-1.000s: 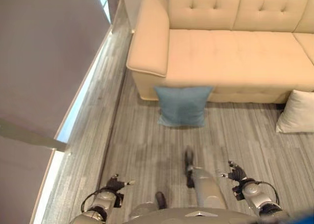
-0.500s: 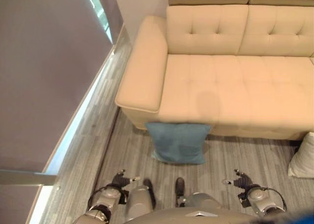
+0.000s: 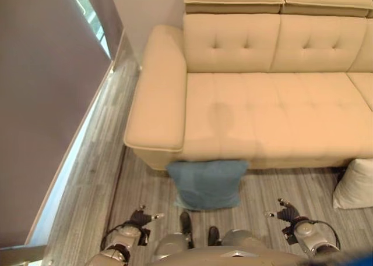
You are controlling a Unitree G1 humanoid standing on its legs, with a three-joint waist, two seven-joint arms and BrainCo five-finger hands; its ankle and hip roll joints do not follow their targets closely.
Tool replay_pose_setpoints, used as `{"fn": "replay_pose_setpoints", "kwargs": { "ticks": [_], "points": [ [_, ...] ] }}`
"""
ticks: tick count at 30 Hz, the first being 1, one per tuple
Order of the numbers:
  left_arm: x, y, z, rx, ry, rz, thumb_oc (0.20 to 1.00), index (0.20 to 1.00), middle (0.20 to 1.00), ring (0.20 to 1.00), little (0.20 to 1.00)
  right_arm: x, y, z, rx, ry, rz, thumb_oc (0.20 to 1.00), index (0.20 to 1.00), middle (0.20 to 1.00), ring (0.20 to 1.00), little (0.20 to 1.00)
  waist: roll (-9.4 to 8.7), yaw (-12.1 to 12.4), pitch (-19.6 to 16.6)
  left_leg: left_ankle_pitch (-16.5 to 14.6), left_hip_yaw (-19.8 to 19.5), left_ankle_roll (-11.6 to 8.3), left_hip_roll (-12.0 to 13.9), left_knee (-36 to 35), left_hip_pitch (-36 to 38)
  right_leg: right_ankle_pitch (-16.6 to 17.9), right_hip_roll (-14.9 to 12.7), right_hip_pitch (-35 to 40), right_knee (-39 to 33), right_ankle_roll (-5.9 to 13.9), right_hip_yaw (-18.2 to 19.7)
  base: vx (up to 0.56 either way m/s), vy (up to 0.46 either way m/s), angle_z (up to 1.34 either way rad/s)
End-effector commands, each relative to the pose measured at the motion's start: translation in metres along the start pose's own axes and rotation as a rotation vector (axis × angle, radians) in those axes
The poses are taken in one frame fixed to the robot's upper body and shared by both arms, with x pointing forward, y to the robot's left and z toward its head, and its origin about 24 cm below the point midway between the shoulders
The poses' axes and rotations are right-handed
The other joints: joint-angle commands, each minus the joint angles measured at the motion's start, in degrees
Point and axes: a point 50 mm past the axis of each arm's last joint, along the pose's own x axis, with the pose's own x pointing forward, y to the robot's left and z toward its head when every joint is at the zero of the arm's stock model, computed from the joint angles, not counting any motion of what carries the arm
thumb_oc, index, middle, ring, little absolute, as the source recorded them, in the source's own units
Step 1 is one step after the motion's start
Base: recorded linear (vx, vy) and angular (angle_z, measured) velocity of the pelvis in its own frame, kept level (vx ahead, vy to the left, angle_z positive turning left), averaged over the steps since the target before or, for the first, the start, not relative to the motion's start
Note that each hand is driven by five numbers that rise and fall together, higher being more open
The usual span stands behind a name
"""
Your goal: Pick up all the scattered cushions and arrange them neatly on the sofa.
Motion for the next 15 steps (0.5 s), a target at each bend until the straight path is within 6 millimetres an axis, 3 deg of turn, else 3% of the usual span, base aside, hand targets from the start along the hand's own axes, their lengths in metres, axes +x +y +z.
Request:
{"fn": "replay_pose_setpoints", "kwargs": {
  "ticks": [1, 5, 10, 15],
  "points": [
    [0.000, 0.015, 0.002, -0.017, -0.024, 0.046, 1.000, 1.000, 1.000, 1.000, 1.000, 0.001, -0.006, 0.005, -0.006, -0.031, -0.030, 1.000, 1.000, 1.000, 1.000, 1.000, -2.37, 1.2, -0.4, -4.1, 1.3, -5.91, 0.6, 5.8, -1.8, 9.9, -6.4, 2.4, -10.4, 4.08, -0.3, 0.02, -0.073, -0.12],
    [0.001, 0.016, 0.006, -0.014, -0.037, 0.049, 1.000, 1.000, 1.000, 1.000, 1.000, 0.002, -0.007, 0.014, -0.006, -0.059, -0.032, 1.000, 1.000, 1.000, 1.000, 1.000, -2.31, 0.6, 0.1, -3.9, 0.9, -6.22, 0.7, 5.0, -1.5, 11.8, -6.4, 0.4, -12.9, 4.35, 1.5, 0.03, -0.087, 0.02],
    [0.001, 0.012, 0.008, -0.006, -0.046, 0.034, 1.000, 1.000, 1.000, 1.000, 1.000, 0.002, -0.009, 0.016, -0.020, -0.077, -0.034, 1.000, 1.000, 1.000, 1.000, 1.000, -2.82, 0.7, 0.0, -3.5, 0.9, -7.05, 1.1, 4.8, -2.0, 12.3, -6.4, 2.2, -17.6, 3.76, -0.2, 0.02, -0.089, 0.02],
    [0.002, 0.009, 0.019, -0.057, -0.081, 0.034, 1.000, 1.000, 1.000, 1.000, 1.000, 0.001, -0.009, 0.017, 0.004, -0.086, -0.045, 1.000, 1.000, 1.000, 1.000, 1.000, -2.89, 0.5, 1.4, -3.1, 0.3, -7.62, 1.8, 5.5, -3.8, 11.6, -6.0, 1.8, -16.9, 3.09, -2.1, -0.01, -0.078, 0.29]
  ]
}}
